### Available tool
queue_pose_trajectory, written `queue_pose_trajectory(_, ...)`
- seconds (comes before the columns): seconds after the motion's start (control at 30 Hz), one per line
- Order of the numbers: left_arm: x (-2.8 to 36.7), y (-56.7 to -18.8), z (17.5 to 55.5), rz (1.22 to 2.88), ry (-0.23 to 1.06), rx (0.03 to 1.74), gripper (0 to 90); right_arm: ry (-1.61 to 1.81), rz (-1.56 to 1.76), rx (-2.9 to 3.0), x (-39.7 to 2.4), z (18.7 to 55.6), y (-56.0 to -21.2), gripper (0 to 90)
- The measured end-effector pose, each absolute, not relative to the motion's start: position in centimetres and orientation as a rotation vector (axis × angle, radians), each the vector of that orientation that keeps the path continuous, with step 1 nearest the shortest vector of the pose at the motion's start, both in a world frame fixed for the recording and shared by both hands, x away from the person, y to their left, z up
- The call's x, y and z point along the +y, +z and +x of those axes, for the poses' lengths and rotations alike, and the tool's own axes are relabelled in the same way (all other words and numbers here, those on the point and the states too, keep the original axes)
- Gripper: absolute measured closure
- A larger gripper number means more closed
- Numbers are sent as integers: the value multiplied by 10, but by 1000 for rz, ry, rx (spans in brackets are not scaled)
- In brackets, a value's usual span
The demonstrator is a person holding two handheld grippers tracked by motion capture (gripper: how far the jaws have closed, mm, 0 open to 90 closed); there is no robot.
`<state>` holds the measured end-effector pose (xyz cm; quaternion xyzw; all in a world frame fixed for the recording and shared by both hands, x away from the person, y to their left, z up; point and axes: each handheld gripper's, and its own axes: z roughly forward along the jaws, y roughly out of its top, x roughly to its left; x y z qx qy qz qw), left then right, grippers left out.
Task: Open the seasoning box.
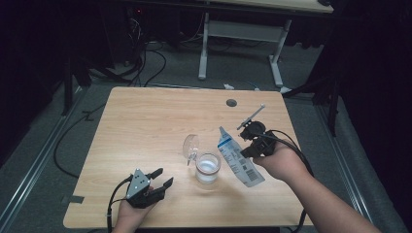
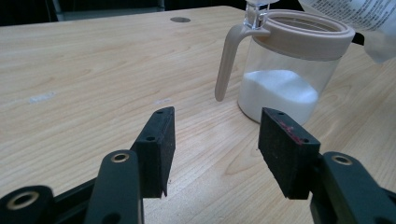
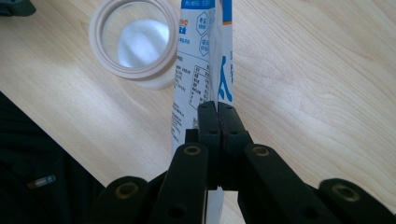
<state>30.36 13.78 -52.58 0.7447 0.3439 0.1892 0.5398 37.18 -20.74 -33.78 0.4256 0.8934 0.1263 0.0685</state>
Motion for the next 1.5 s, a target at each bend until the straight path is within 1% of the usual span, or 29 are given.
queue_pose_trajectory(0.13,139,-526,304,1769,448,823,467,364,1358,2661,-214,374,-345,900)
queue_pose_trajectory(0.27,140,-525,305,1764,448,824,466,370,1338,2661,-222,377,-353,900)
queue_pose_trajectory(0.67,138,-526,306,1760,440,832,466,348,1428,2605,-253,391,-373,900)
queue_pose_trajectory(0.97,139,-526,306,1758,437,836,464,342,1463,2562,-266,402,-384,900)
queue_pose_trajectory(1.3,142,-525,306,1745,434,845,464,369,1468,2526,-267,403,-383,900)
queue_pose_trajectory(1.5,144,-524,306,1749,434,848,467,468,1475,2448,-270,397,-379,900)
